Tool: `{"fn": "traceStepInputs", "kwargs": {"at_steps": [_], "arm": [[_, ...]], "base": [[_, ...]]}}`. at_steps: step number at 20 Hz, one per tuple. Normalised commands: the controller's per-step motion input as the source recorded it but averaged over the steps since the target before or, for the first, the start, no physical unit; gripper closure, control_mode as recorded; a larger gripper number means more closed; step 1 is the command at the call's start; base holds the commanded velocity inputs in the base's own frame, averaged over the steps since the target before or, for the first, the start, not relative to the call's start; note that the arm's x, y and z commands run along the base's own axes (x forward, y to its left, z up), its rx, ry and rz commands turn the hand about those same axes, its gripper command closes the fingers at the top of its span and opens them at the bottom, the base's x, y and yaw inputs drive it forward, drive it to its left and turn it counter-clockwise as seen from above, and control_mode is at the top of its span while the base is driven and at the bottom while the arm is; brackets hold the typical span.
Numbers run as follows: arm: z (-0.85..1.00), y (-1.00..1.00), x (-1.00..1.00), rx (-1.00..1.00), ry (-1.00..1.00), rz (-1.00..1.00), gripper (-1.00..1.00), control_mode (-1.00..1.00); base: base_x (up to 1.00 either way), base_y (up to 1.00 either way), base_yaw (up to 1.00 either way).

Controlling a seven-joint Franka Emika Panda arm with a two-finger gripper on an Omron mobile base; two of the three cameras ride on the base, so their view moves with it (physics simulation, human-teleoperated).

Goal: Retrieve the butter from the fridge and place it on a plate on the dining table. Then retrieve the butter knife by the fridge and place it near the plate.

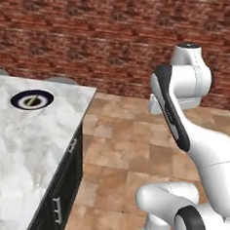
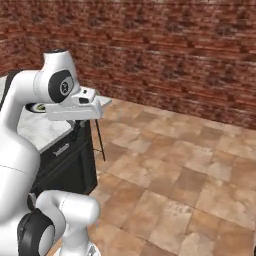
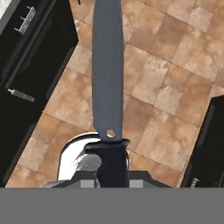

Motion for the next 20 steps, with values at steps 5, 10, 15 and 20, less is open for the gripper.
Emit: {"fn": "traceStepInputs", "kwargs": {"at_steps": [5,10,15,20], "arm": [[0.0,0.0,0.0,0.0,0.0,0.0,1.0,1.0],[0.0,0.0,0.0,0.0,0.0,0.0,1.0,1.0],[0.0,0.0,0.0,0.0,0.0,0.0,1.0,1.0],[0.0,0.0,0.0,0.0,0.0,0.0,1.0,1.0]], "base": [[1.0,-0.52,0.4],[0.99,-0.53,0.46],[0.85,-0.43,0.58],[0.62,-0.39,0.64]]}}
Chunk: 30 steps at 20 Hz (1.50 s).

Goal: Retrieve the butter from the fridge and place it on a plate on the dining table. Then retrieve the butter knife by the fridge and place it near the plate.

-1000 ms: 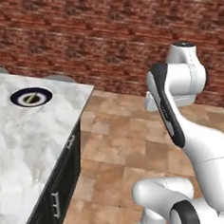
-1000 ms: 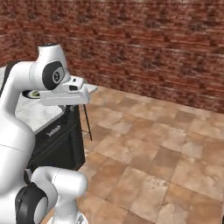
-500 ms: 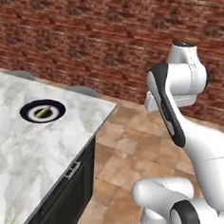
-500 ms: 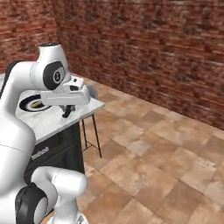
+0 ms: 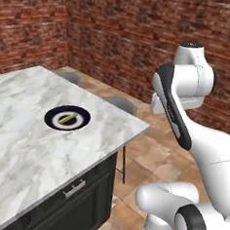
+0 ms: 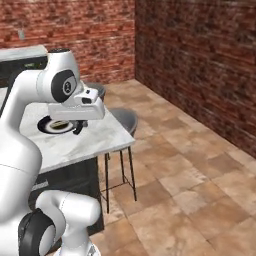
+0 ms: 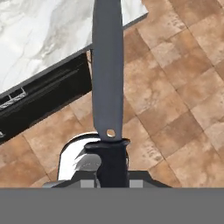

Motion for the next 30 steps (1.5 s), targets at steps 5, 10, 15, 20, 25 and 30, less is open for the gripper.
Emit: {"fn": "traceStepInputs", "kwargs": {"at_steps": [5,10,15,20,25,30], "arm": [[0.0,0.0,0.0,0.0,0.0,0.0,1.0,1.0],[0.0,0.0,0.0,0.0,0.0,0.0,1.0,1.0],[0.0,0.0,0.0,0.0,0.0,0.0,1.0,1.0],[0.0,0.0,0.0,0.0,0.0,0.0,1.0,1.0],[0.0,0.0,0.0,0.0,0.0,0.0,1.0,1.0],[0.0,0.0,0.0,0.0,0.0,0.0,1.0,1.0]], "base": [[0.7,-0.41,0.6],[0.41,-0.45,0.57],[0.44,-0.25,0.55],[0.61,-0.2,0.28],[0.38,-0.34,0.11],[0.0,-0.26,0.04]]}}
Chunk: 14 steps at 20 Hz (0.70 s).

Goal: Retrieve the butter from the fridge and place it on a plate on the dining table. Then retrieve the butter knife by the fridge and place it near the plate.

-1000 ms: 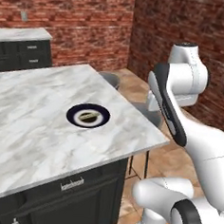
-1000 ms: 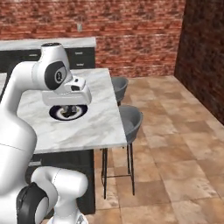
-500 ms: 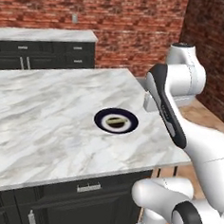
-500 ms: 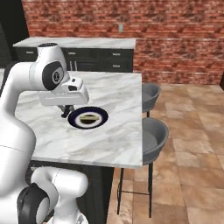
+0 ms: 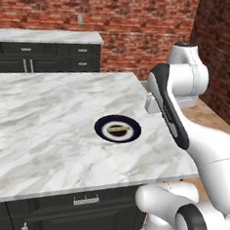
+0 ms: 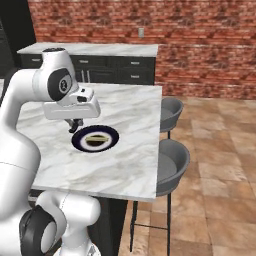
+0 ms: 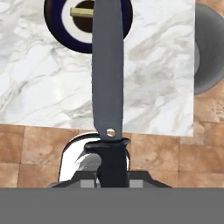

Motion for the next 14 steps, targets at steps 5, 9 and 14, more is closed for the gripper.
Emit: {"fn": "traceStepInputs", "kwargs": {"at_steps": [5,9,14], "arm": [[0.0,0.0,0.0,0.0,0.0,0.0,1.0,1.0],[-0.33,-0.47,0.68,0.06,0.09,0.03,1.0,-1.0],[-0.76,-0.91,0.99,0.11,0.17,0.08,1.0,-1.0]], "base": [[0.06,-0.12,0.0],[0.0,0.0,0.0],[0.0,0.0,0.0]]}}
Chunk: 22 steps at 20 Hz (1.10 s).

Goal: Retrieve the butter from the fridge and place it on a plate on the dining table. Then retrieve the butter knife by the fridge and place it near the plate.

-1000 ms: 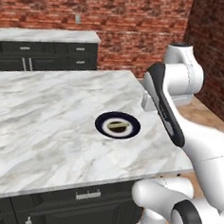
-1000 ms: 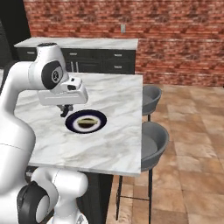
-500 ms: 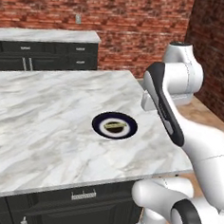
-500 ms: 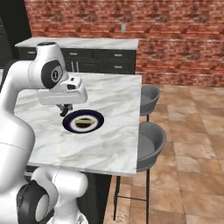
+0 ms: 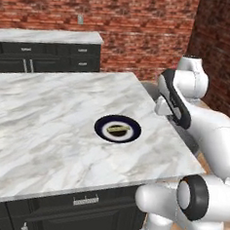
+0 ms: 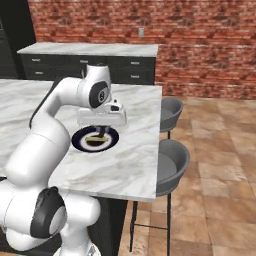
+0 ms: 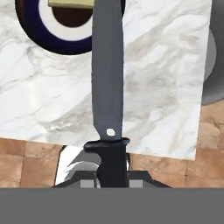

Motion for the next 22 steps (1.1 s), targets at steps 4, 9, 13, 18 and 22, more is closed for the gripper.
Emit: {"fn": "traceStepInputs", "kwargs": {"at_steps": [4,9,13,18,22], "arm": [[-0.87,-0.21,1.0,0.01,0.12,0.07,1.0,-1.0],[-0.63,0.0,1.0,0.0,0.1,0.0,1.0,-1.0],[-0.65,0.0,0.96,0.0,0.1,0.0,1.0,-1.0],[-0.6,0.0,0.87,0.0,0.02,0.0,1.0,-1.0],[-0.56,0.0,0.6,0.0,0.0,0.0,1.0,-1.0]], "base": [[0.0,0.0,0.0],[0.0,0.0,0.0],[0.0,0.0,0.0],[0.0,0.0,0.0],[0.0,0.0,0.0]]}}
